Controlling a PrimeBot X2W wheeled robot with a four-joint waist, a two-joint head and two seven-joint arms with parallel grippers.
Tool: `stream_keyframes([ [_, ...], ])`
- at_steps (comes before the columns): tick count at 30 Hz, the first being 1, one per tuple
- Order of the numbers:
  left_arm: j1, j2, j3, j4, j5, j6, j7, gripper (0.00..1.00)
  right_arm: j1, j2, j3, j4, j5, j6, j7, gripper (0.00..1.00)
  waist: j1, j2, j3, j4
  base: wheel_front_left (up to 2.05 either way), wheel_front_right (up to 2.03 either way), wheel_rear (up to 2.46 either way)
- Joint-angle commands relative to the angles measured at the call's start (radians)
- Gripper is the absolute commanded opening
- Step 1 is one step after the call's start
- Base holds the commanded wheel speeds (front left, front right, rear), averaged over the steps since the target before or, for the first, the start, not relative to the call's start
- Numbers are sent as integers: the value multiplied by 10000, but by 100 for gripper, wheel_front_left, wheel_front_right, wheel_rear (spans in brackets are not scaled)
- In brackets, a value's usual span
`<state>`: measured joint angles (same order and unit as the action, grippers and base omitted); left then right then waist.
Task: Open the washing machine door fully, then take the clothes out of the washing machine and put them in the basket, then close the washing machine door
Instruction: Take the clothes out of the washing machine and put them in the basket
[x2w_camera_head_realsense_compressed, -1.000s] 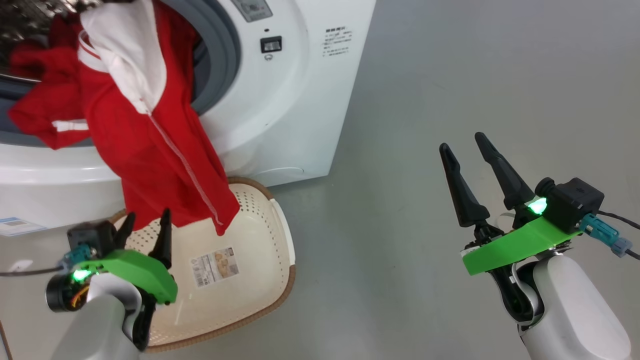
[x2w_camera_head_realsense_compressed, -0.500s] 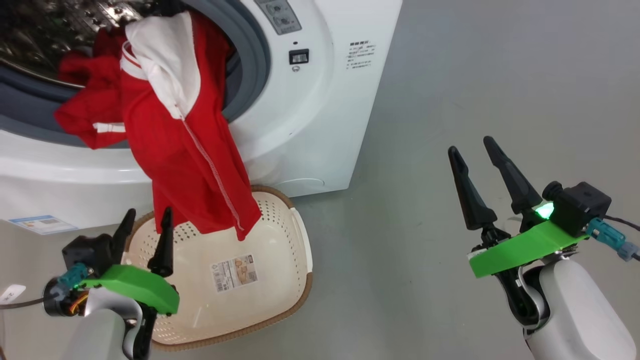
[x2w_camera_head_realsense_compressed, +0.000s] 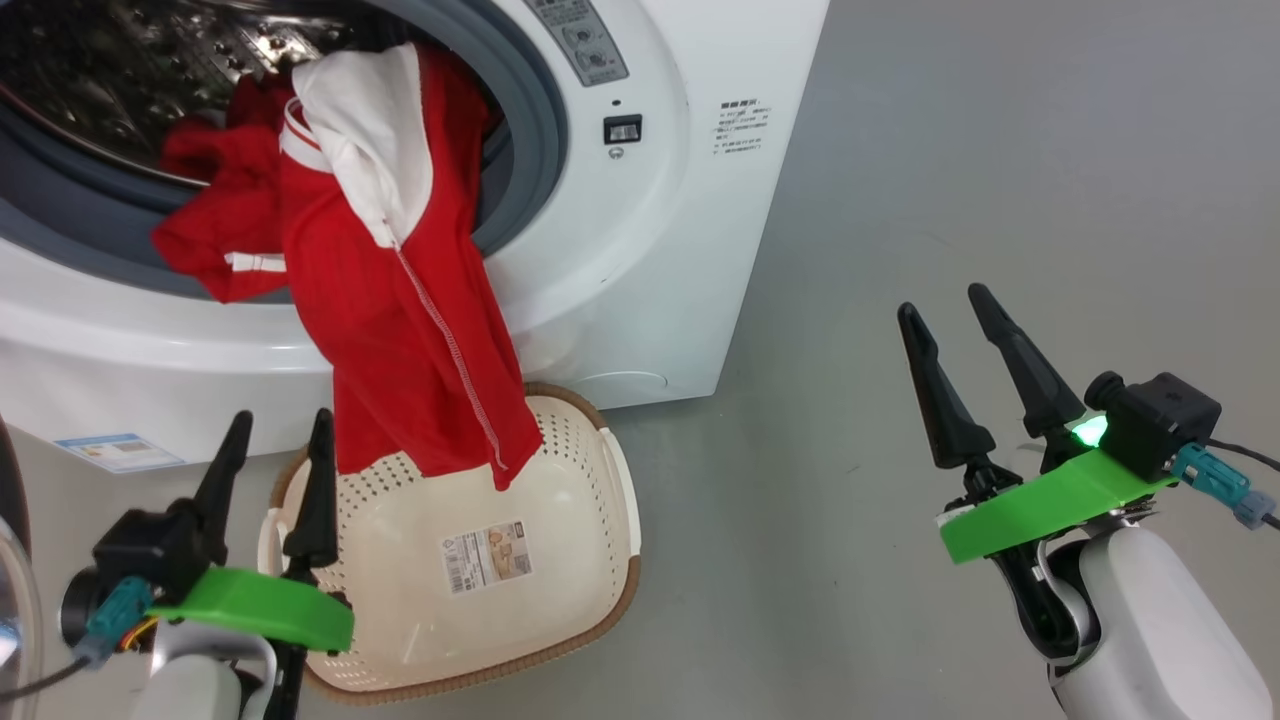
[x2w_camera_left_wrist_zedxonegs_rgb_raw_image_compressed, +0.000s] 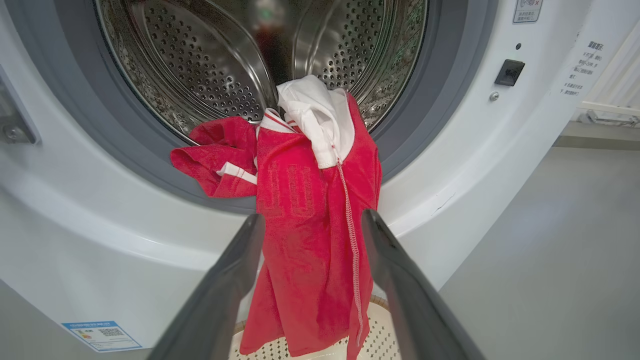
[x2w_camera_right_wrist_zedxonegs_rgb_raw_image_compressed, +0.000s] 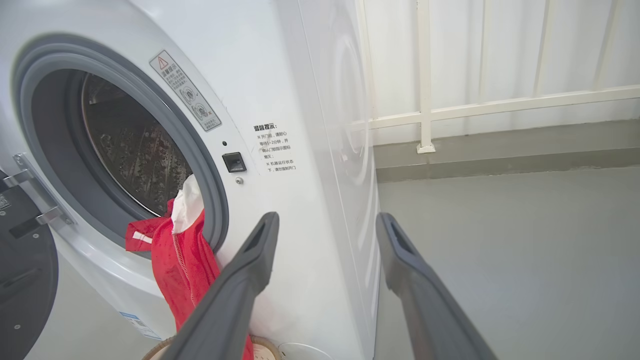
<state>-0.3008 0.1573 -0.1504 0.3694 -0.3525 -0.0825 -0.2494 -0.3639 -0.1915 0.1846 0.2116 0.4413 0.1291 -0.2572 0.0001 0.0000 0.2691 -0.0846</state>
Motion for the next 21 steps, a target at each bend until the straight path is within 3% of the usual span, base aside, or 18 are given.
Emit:
stream_keyframes([
  [1, 267, 322, 422, -641, 109, 182, -124, 100, 287, -37, 178, -255, 67, 16, -46, 100, -1, 0, -44, 15, 0, 0, 0],
  [13, 1395, 388, 526, -2630, 48, 681, 198, 100, 455, -67, 183, -228, 91, 16, -46, 100, -1, 0, -355, 141, 0, 0, 0],
  [21, 1532, 408, 496, -2993, -57, 776, 391, 100, 433, -117, 206, -286, 102, 16, -46, 100, -1, 0, -273, 167, 0, 0, 0],
])
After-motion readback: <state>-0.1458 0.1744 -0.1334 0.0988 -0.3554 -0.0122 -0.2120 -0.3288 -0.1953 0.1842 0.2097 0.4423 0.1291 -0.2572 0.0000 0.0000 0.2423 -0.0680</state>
